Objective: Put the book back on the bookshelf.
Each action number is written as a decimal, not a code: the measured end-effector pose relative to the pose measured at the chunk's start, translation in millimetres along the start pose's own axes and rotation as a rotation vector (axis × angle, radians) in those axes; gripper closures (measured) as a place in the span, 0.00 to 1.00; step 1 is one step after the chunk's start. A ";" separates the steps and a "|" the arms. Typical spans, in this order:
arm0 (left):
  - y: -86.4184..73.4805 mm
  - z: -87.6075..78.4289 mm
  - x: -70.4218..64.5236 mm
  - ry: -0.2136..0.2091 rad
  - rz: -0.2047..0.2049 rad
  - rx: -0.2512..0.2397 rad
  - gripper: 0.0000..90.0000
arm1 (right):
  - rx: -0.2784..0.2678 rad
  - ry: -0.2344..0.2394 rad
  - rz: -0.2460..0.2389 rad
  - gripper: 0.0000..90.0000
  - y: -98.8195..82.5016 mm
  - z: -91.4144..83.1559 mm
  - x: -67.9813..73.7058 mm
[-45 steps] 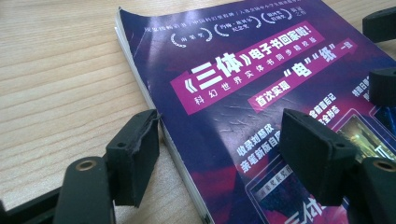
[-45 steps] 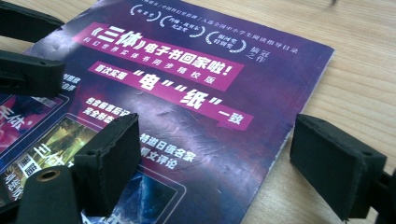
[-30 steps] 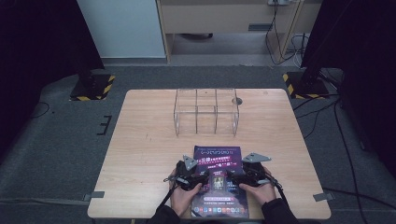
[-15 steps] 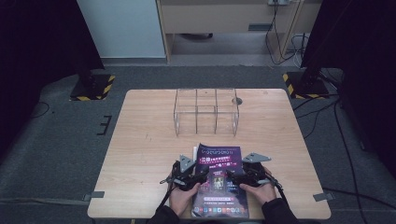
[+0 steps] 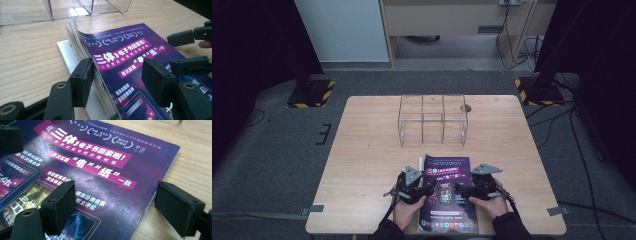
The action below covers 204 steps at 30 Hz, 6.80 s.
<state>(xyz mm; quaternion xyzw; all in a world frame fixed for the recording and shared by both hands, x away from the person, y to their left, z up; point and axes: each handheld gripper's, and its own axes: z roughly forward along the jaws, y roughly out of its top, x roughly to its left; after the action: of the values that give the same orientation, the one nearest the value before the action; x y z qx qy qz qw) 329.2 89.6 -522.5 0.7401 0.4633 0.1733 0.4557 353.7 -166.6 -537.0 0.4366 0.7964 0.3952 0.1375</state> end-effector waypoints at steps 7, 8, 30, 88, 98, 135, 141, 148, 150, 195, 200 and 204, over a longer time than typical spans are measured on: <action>-3.6 6.4 6.0 0.044 -0.022 0.075 0.42 | 0.000 0.001 -0.007 0.20 -0.1 -0.2 -0.7; -4.7 7.7 7.4 0.049 -0.023 0.091 0.42 | 0.000 0.002 -0.006 0.20 -0.1 -0.4 -0.8; 2.1 14.0 14.7 0.029 -0.102 0.054 0.41 | 0.002 0.010 -0.011 0.21 -0.3 -0.9 -2.0; 20.3 -15.3 -17.0 -0.124 0.005 0.012 0.95 | -0.055 0.037 0.057 0.21 4.4 -20.2 -20.3; 31.2 -30.1 -23.7 -0.154 0.017 -0.042 0.95 | -0.087 0.057 0.077 0.20 5.8 -24.4 -22.9; 49.1 -62.0 -28.4 -0.180 0.044 -0.173 0.95 | -0.132 0.345 0.185 0.21 11.4 -6.8 -20.1; 48.7 -62.0 -26.7 -0.184 0.043 -0.176 0.95 | -0.125 0.388 0.194 0.23 10.8 -3.3 -17.3; 49.8 -64.6 -15.8 -0.189 0.003 -0.181 0.95 | -0.177 0.436 0.243 0.33 13.1 -10.7 -20.0; 48.8 -63.4 -13.7 -0.190 -0.005 -0.177 0.95 | -0.197 0.461 0.252 0.34 14.1 -12.5 -19.0; 39.3 -49.5 1.5 -0.108 -0.020 -0.140 0.95 | -0.132 0.270 0.202 0.79 32.1 -24.7 -4.0; 36.3 -45.5 6.5 -0.086 -0.023 -0.125 0.95 | -0.151 0.263 0.186 0.81 36.0 -30.9 -4.5; 34.5 -43.0 9.0 -0.079 -0.024 -0.117 0.94 | -0.154 0.258 0.177 0.82 38.7 -34.7 -4.4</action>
<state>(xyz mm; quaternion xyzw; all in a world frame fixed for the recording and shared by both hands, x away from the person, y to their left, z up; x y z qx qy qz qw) 322.8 113.9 -472.7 0.7128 0.4429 0.1649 0.5182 359.4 -176.0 -486.0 0.4389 0.7332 0.5183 0.0321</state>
